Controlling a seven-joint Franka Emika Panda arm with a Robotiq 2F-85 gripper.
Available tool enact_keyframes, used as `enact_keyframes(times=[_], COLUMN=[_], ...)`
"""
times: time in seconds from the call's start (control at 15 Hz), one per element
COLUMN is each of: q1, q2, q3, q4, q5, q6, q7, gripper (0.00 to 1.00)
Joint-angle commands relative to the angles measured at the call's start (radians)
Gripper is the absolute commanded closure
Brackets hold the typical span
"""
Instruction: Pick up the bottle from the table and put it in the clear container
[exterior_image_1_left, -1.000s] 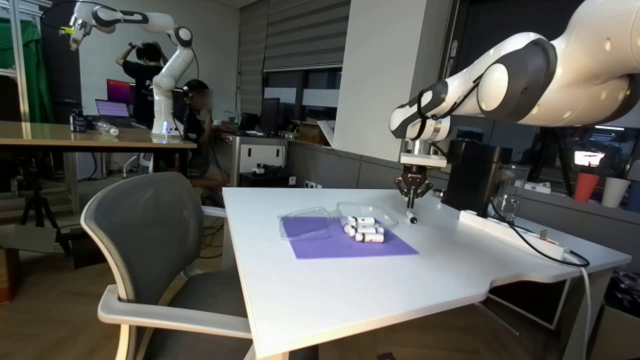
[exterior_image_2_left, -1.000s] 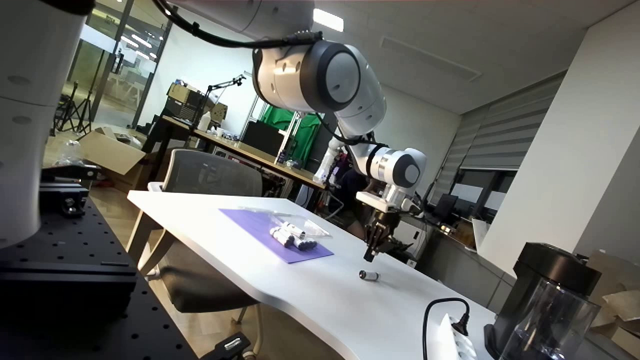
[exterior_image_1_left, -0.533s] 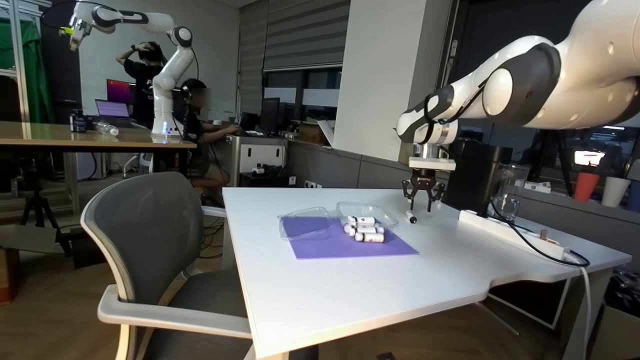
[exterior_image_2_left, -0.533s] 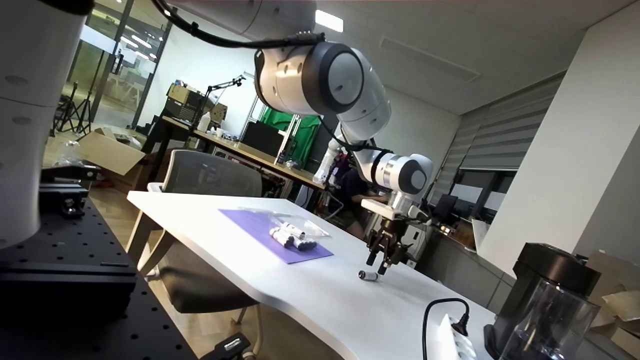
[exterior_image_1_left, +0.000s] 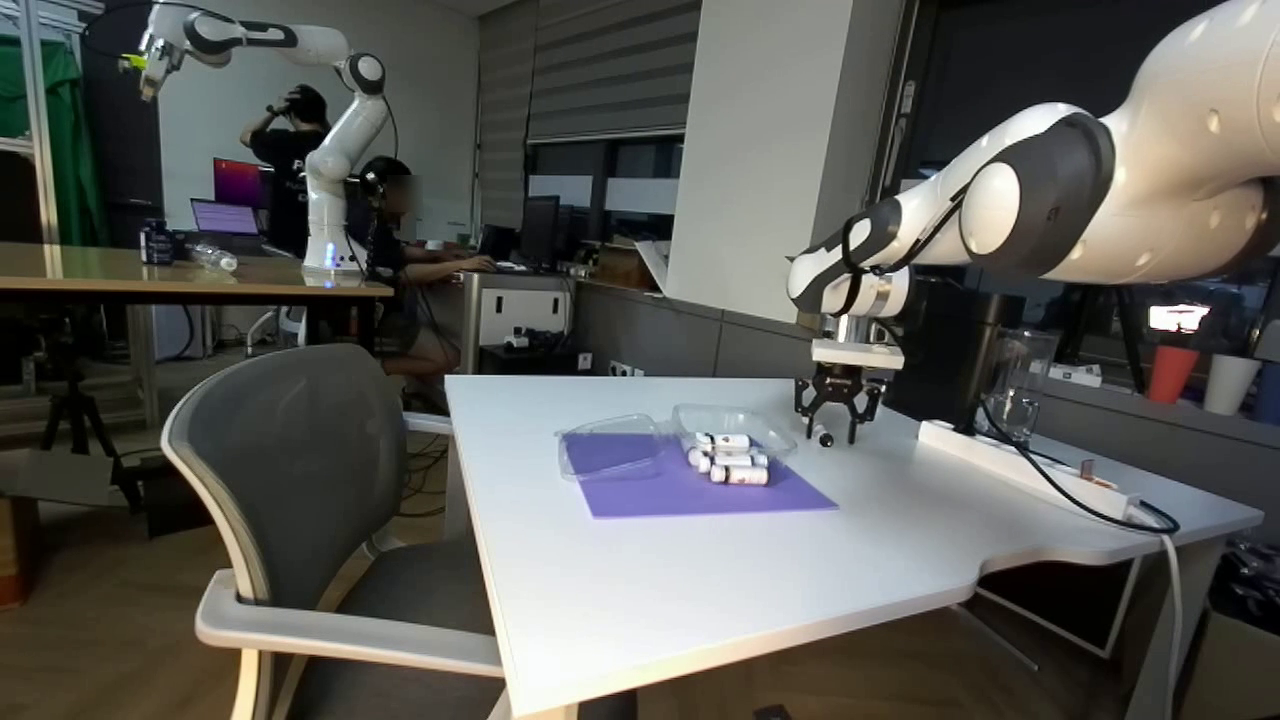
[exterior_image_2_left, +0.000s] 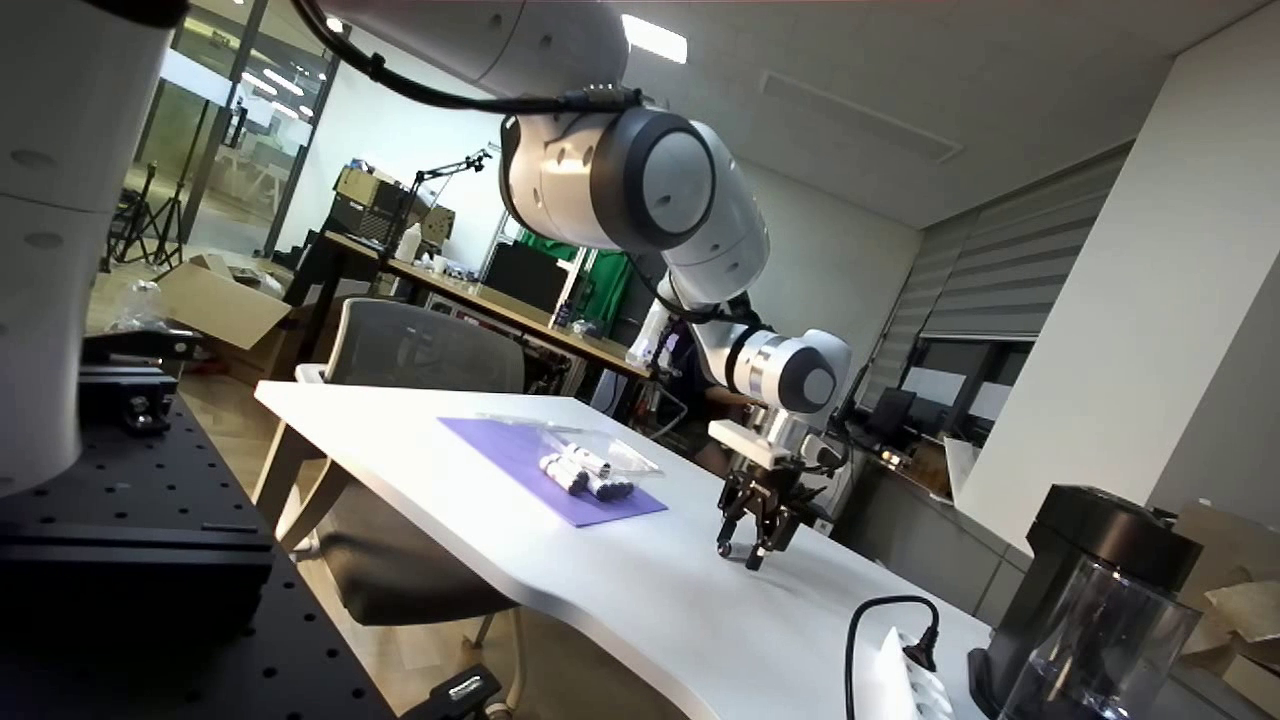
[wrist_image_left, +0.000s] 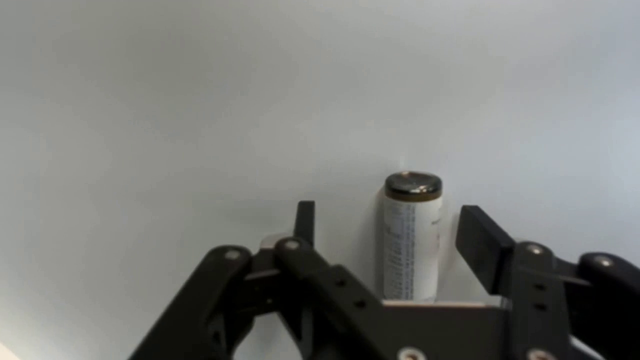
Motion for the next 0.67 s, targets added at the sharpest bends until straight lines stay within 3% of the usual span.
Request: enact_keyframes(times=[0.0,0.07,0.27,0.4,0.47,0.6], q1=[0.004,0.011,0.005,-0.008,-0.007,0.002], q2=[0.055,0.008,0.015,0.015,0.01,-0.005], q3=[0.011,0.012,0.029,0.062,0.073,0.09], q4=[0.104,0.028,0.068,0.11,0.134,0.176], q5=[-0.005,-0.01,0.01,0.038,0.043,0.047], q6=[-0.03,0.001,-0.059,-0.173,-0.228,-0.317], q7=[0.001,0.004,0.006,-0.016,-0.025,-0.048], gripper=[0.56,0.65,0.84,0.98,0.93,0.93])
